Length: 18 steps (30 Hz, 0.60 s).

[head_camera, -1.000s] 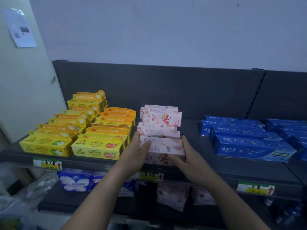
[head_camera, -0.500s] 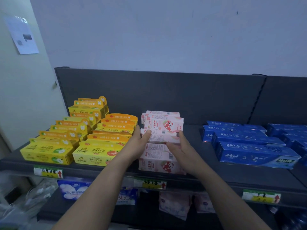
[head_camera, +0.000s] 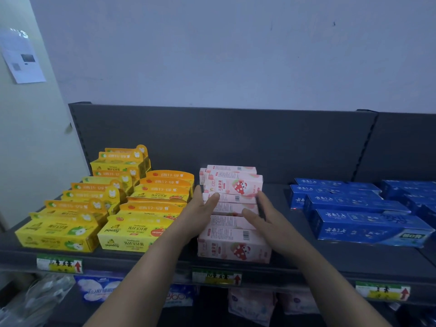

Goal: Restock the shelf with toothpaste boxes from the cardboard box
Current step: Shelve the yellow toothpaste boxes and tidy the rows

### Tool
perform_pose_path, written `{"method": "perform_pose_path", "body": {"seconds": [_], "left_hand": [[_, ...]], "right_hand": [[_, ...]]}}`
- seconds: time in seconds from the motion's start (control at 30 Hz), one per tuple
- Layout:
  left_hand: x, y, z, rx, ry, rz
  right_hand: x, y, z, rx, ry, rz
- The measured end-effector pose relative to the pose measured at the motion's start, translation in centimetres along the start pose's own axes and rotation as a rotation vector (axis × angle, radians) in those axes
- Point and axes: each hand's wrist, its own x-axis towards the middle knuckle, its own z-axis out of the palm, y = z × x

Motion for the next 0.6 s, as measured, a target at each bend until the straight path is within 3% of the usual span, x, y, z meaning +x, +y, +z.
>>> {"method": "perform_pose_path", "body": {"seconds": [0.17, 0.33, 0.6], "left_hand": [[2.0, 1.2, -0.3, 0.037, 0.085, -0.005], [4.5, 2.3, -0.3, 0.067, 0.124, -0.067], [6.1, 1.5, -0.3, -0.029, 0.063, -0.115]], "right_hand": [[2.4, -1.1, -1.3, -0.121, 0.175, 0.03], [5.4, -1.3, -2.1, -0.112, 0.168, 0.152], [6.7, -0.9, -1.6, -0.024, 0.157, 0.177]]}}
